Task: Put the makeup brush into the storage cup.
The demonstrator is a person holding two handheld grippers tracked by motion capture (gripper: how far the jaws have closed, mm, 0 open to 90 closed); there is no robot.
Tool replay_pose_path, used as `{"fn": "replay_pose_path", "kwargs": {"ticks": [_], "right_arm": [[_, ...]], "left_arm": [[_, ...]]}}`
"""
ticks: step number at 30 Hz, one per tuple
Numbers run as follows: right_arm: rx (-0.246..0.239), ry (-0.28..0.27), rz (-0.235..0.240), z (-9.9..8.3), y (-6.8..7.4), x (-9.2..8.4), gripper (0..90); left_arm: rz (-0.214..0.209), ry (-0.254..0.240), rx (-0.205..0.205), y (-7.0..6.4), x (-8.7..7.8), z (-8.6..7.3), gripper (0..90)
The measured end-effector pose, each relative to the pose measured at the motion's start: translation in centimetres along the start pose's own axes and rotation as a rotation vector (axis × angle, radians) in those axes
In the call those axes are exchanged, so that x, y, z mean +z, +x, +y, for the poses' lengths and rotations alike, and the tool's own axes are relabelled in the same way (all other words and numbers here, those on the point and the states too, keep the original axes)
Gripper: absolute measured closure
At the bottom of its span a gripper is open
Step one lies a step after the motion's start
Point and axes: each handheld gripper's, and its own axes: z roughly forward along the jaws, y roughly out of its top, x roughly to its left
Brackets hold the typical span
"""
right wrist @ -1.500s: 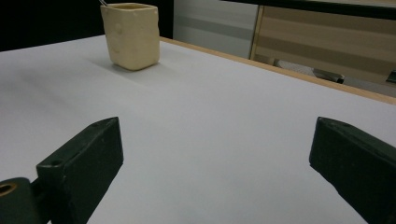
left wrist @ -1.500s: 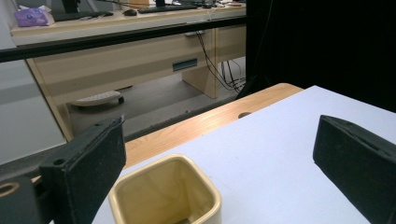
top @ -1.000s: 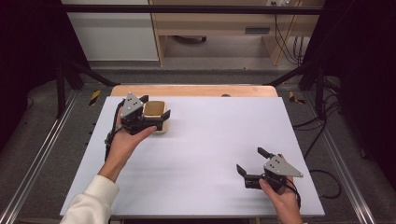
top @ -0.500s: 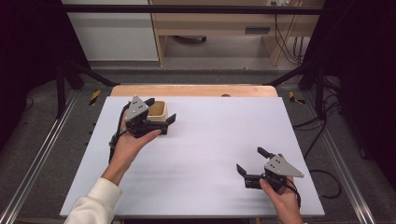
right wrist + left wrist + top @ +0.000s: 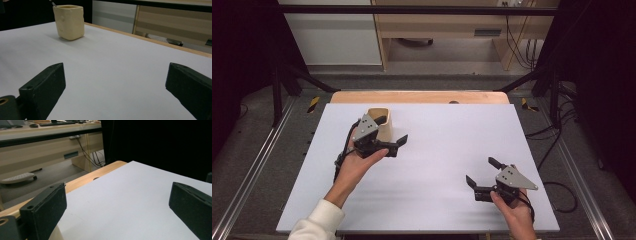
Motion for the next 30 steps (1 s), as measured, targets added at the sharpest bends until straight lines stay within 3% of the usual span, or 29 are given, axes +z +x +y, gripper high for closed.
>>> {"fn": "replay_pose_path", "kwargs": {"ticks": [16, 30], "right_arm": [[0.004, -0.001, -0.007, 0.0, -0.1, 0.0, 3.5], [0.006, -0.003, -0.004, 0.0, -0.1, -0.1, 3.6]], "left_arm": [[-0.073, 0.003, 0.010, -1.8, -0.2, -1.1, 1.1], [-0.078, 0.003, 0.010, -1.9, -1.3, -2.1, 1.2]]}}
